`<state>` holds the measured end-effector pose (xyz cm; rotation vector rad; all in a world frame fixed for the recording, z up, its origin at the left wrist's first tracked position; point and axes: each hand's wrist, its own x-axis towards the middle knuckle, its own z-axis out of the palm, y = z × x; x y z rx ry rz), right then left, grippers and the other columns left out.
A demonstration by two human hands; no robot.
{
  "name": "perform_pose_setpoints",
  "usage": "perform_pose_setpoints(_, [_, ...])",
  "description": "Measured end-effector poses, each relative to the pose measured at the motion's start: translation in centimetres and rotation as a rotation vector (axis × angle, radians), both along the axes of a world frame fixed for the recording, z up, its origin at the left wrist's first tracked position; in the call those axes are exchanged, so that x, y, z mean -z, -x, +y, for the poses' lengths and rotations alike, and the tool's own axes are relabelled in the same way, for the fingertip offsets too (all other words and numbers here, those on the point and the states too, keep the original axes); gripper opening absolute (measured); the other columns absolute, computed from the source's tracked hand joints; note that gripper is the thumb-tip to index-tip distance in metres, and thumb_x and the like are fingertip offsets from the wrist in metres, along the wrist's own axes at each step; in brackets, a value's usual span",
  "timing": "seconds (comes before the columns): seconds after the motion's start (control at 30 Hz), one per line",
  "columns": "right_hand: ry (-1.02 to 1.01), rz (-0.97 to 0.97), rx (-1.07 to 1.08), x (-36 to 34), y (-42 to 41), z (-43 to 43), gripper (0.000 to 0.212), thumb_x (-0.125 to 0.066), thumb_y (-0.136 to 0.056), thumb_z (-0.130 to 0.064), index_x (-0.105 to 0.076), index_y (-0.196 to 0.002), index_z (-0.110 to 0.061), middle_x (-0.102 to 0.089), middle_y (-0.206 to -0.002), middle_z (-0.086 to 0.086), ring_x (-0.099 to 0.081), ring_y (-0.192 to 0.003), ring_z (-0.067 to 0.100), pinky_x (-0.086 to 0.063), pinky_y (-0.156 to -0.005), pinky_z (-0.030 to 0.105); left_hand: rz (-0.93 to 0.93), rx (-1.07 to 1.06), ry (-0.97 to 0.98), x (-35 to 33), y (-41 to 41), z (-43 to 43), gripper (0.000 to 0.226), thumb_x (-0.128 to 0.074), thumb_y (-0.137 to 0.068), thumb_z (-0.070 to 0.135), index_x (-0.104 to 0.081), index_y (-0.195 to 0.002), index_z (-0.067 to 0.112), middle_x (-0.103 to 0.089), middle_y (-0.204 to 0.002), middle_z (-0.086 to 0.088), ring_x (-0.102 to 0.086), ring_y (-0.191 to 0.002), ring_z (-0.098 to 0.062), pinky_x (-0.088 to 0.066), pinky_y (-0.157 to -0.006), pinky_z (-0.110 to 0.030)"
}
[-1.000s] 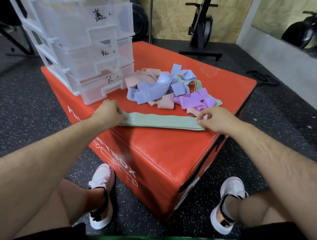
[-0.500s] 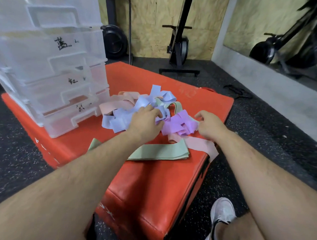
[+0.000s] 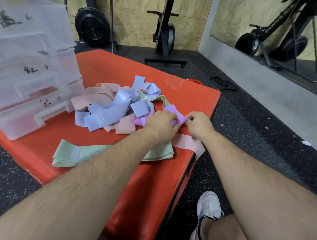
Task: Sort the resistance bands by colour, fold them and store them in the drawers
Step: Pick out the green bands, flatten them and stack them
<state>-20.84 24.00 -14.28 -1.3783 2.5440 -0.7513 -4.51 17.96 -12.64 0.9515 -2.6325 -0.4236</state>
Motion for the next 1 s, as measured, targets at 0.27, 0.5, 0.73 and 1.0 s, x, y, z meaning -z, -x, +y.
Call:
perform_pose_setpoints(0.27, [0.356, -0.084, 0.176, -3.9, 1.3, 0.9, 0.015, -0.052, -0.099, -0.020, -0.066, -0.094, -0.020, -0.066, -0.110, 0.009, -0.061, -0.096, 0.024, -0.042, -0.084, 0.029, -0.176, -0.021, -0.164, -0.1, -2.1, -0.2, 0.037, -0.043, -0.097, 0.053, -0.060, -0.124, 0.035, -0.061, -0.127, 0.008, -0.051, -0.122, -0.023, -0.037, -0.106, -0.045])
perform_pose_setpoints(0.5, [0.795, -0.383, 0.266, -8.5, -0.3, 1.4, 0.014, -0.045, -0.100, -0.027, -0.059, -0.098, -0.024, -0.070, -0.088, -0.003, -0.073, -0.080, 0.013, -0.059, -0.083, 0.046, -0.083, -0.041, -0.259, -0.8, -2.7, -0.7, 0.045, -0.038, -0.092, 0.063, -0.066, -0.102, 0.030, -0.066, -0.106, 0.006, -0.061, -0.106, -0.022, -0.048, -0.094, -0.035])
perform_pose_setpoints(0.73, [0.777, -0.496, 0.017, -11.7, -4.1, 1.3, 0.011, -0.050, -0.103, -0.017, -0.061, -0.101, -0.014, -0.070, -0.085, 0.004, -0.073, -0.074, 0.012, -0.054, -0.059, 0.021, 0.300, -0.202, -0.288, -4.4, -4.2, -0.5, 0.025, -0.049, -0.099, 0.033, -0.066, -0.103, 0.015, -0.070, -0.097, -0.003, -0.065, -0.084, -0.018, -0.042, -0.066, -0.023])
perform_pose_setpoints(1.0, [0.368, -0.320, -0.443, -9.9, -10.2, 0.8, 0.013, -0.060, -0.097, -0.011, -0.072, -0.101, -0.014, -0.075, -0.094, 0.011, -0.067, -0.079, 0.022, -0.054, -0.076, 0.037, 0.815, -0.118, -0.802, -7.4, -7.3, -0.8, 0.038, -0.069, -0.089, 0.046, -0.068, -0.096, 0.008, -0.074, -0.094, -0.010, -0.073, -0.087, -0.021, -0.060, -0.085, -0.039])
